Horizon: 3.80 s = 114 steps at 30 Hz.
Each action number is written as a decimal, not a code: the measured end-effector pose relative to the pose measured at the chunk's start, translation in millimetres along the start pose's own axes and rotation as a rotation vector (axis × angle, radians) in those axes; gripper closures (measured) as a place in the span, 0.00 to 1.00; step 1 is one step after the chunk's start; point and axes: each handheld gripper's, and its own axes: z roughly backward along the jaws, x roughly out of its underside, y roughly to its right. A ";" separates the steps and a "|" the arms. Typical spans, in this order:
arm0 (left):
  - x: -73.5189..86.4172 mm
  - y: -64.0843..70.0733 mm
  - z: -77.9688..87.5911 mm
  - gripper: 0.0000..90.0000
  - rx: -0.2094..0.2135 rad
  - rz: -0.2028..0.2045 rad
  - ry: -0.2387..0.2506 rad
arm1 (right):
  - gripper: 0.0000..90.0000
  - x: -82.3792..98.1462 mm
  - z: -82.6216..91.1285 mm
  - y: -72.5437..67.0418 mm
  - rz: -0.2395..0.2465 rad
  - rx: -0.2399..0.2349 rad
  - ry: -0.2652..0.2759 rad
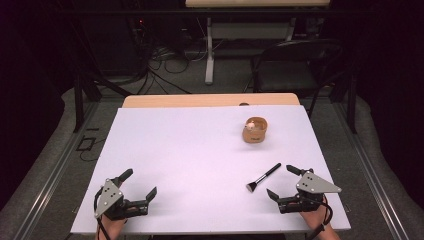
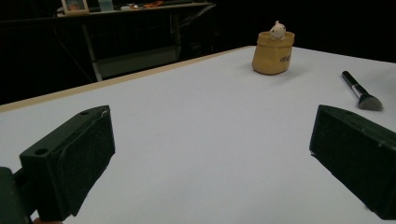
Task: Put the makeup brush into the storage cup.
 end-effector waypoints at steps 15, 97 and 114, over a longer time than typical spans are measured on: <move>0.5 0.4 -1.4 0.00 0.004 -0.004 -0.008 | 0.00 -0.5 -5.2 7.1 0.023 -0.010 -0.018; 1.3 0.7 -2.6 0.00 0.010 -0.005 -0.014 | 0.00 -7.7 -45.8 58.4 0.089 -0.145 -0.159; 1.1 0.4 -2.3 0.00 0.014 -0.004 -0.011 | 0.00 -12.2 -51.6 71.1 0.093 -0.169 -0.193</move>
